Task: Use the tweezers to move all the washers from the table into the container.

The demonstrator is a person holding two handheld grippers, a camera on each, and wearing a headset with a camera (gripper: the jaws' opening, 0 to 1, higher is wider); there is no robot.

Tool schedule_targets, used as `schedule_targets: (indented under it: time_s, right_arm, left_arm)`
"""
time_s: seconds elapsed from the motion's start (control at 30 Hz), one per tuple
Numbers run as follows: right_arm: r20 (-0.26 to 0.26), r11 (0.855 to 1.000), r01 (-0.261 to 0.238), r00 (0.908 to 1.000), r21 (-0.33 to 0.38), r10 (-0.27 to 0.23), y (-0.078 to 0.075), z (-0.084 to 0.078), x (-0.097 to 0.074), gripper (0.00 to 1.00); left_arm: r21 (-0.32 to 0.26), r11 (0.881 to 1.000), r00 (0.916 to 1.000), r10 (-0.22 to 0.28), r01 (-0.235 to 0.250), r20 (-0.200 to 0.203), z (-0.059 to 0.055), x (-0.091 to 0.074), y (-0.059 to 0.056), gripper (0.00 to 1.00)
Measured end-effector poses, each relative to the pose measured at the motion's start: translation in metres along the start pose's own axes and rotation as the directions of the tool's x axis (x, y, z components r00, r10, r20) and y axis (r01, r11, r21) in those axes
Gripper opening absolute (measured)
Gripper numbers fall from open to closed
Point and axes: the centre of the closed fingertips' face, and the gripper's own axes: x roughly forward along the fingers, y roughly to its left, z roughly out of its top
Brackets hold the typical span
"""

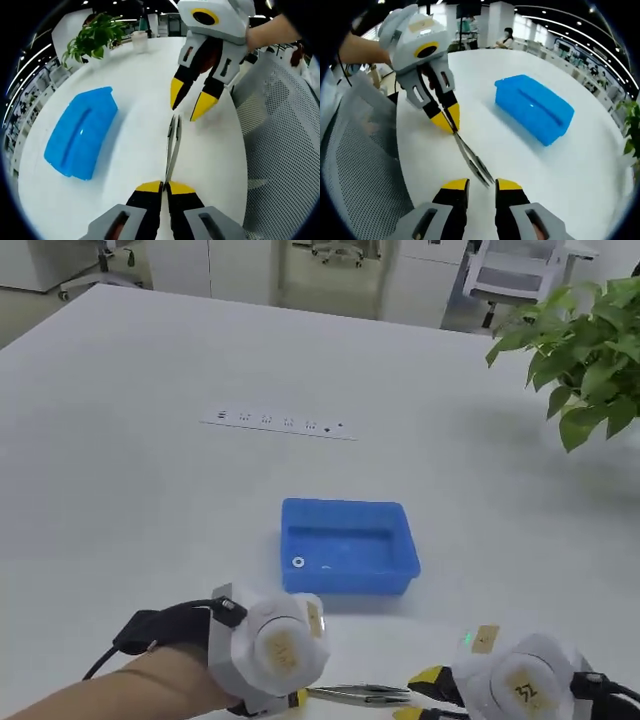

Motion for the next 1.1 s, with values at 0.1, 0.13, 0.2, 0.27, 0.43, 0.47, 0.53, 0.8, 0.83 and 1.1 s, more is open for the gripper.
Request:
schedule_targets:
  time_s: [0.1, 0.13, 0.2, 0.27, 0.43, 0.47, 0.53, 0.8, 0.83, 1.1]
  right_arm:
    - [0.051, 0.997, 0.033, 0.9980, 0.064, -0.036, 0.000, 0.009, -0.013, 0.22]
    - [0.081, 0.993, 0.043, 0.9954, 0.110, -0.052, 0.001, 0.014, -0.018, 0.23]
    - [0.114, 0.983, 0.054, 0.9906, 0.175, -0.075, 0.001, 0.019, -0.027, 0.29]
    - [0.142, 0.972, 0.085, 0.9828, 0.220, -0.118, -0.003, 0.024, -0.036, 0.34]
    - [0.182, 0.948, 0.124, 0.9661, 0.294, -0.183, -0.004, 0.031, -0.048, 0.48]
    - [0.189, 0.947, 0.129, 0.9633, 0.296, -0.190, -0.003, 0.033, -0.051, 0.49]
    - [0.192, 0.944, 0.145, 0.9591, 0.297, -0.208, -0.002, 0.033, -0.056, 0.54]
    - [0.187, 0.922, 0.208, 0.9420, 0.327, -0.279, -0.005, 0.025, -0.070, 0.80]
    - [0.182, 0.920, 0.210, 0.9424, 0.329, -0.281, -0.004, 0.024, -0.070, 0.82]
    - [0.170, 0.894, 0.255, 0.9270, 0.370, -0.334, -0.008, 0.018, -0.083, 0.99]
  left_arm:
    - [-0.122, 0.993, 0.9999, -0.007, 0.008, 0.010, -0.002, -0.003, -0.003, 0.18]
    - [-0.145, 0.989, 0.9998, -0.001, 0.003, 0.021, -0.001, -0.004, -0.002, 0.21]
    - [-0.189, 0.982, 0.9982, 0.018, -0.006, 0.057, 0.000, -0.012, -0.001, 0.23]
    - [-0.271, 0.962, 0.9947, 0.054, -0.029, 0.087, 0.002, -0.023, 0.001, 0.26]
    - [-0.451, 0.891, 0.9723, 0.155, -0.060, 0.175, 0.008, -0.057, 0.004, 0.47]
    - [-0.489, 0.868, 0.9603, 0.201, -0.084, 0.193, 0.008, -0.067, 0.007, 0.51]
    - [-0.524, 0.844, 0.9462, 0.254, -0.116, 0.200, 0.004, -0.081, 0.009, 0.60]
    - [-0.597, 0.751, 0.8928, 0.434, -0.283, 0.122, -0.028, -0.137, 0.009, 0.92]
    - [-0.608, 0.735, 0.8839, 0.454, -0.299, 0.114, -0.032, -0.143, 0.009, 0.93]
    - [-0.667, 0.658, 0.8452, 0.528, -0.348, 0.080, -0.054, -0.161, 0.003, 0.99]
